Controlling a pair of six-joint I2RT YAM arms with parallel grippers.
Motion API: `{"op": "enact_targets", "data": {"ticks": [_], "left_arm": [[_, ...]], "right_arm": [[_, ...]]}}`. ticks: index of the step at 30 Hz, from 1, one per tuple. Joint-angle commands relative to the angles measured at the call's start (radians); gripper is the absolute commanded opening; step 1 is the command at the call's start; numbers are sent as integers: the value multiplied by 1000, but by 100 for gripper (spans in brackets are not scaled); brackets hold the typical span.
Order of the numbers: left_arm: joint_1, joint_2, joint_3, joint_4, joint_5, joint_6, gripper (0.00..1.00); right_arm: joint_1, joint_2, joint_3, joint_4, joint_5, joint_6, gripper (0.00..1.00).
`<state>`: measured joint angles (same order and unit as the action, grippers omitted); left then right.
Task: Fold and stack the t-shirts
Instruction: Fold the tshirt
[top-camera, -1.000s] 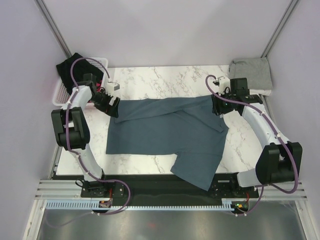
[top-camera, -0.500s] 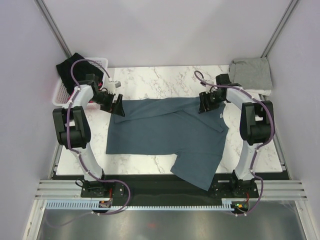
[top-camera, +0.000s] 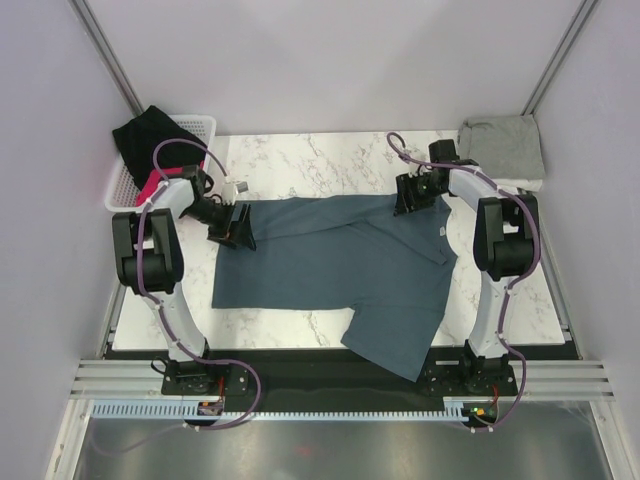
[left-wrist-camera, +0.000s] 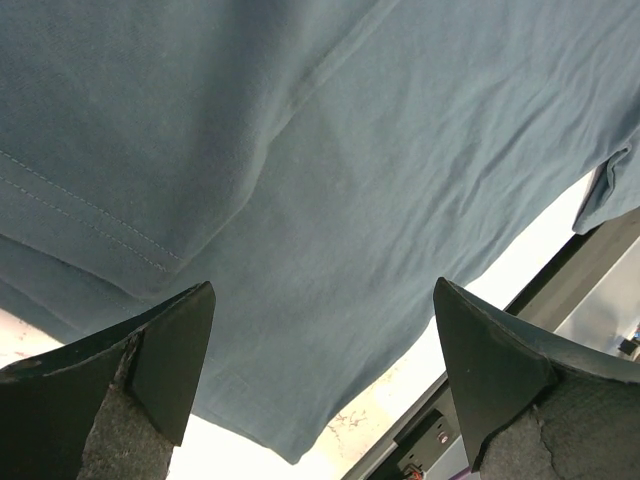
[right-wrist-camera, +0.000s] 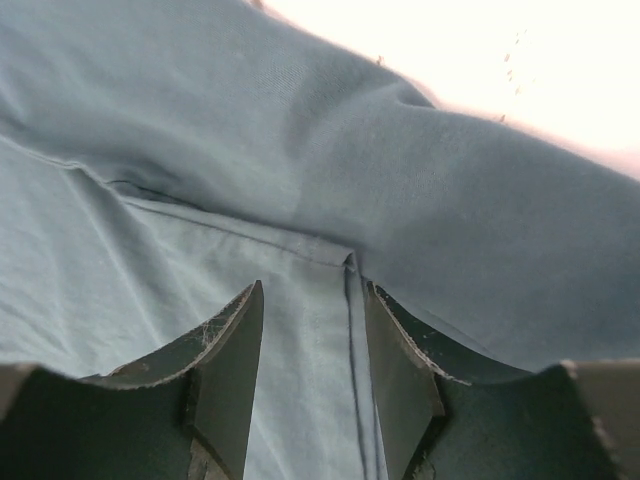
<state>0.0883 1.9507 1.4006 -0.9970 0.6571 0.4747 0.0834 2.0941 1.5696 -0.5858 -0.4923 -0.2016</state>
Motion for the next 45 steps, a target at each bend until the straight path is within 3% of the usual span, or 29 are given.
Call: {"op": "enact_targets", "data": {"ticks": [1, 6, 9, 10, 13, 24, 27, 32, 33, 34, 45], "left_arm": [[1, 17, 5, 6, 16, -42, 97], [1, 27, 20, 21, 10, -70, 97], [1, 27, 20, 32, 4, -79, 97], [1, 21, 20, 44, -1, -84, 97], [2, 2, 8, 69, -20, -102, 97], [2, -26, 6, 127, -108, -134, 88], [2, -16, 15, 130, -143, -140, 75], [1, -22, 21, 141, -178, -157, 72], [2, -22, 20, 143, -186, -159, 63], [2, -22, 20, 141, -192, -157, 60], [2, -19, 6, 178, -254, -185, 57]], "right_arm": [[3, 27, 26, 20, -17, 5, 53], [3, 55, 41, 26, -19, -1, 47], [4, 60, 47, 29, -26, -1, 27], [3, 58, 49, 29, -28, -2, 15], [3, 40, 43, 30, -25, -2, 1], [3, -54, -25, 29, -19, 2, 0], [4, -54, -29, 30, -20, 5, 0], [4, -59, -26, 29, -19, 2, 0], [4, -57, -28, 30, -17, 4, 0], [4, -57, -29, 30, -19, 4, 0], [3, -62, -40, 38, -22, 5, 0]]}}
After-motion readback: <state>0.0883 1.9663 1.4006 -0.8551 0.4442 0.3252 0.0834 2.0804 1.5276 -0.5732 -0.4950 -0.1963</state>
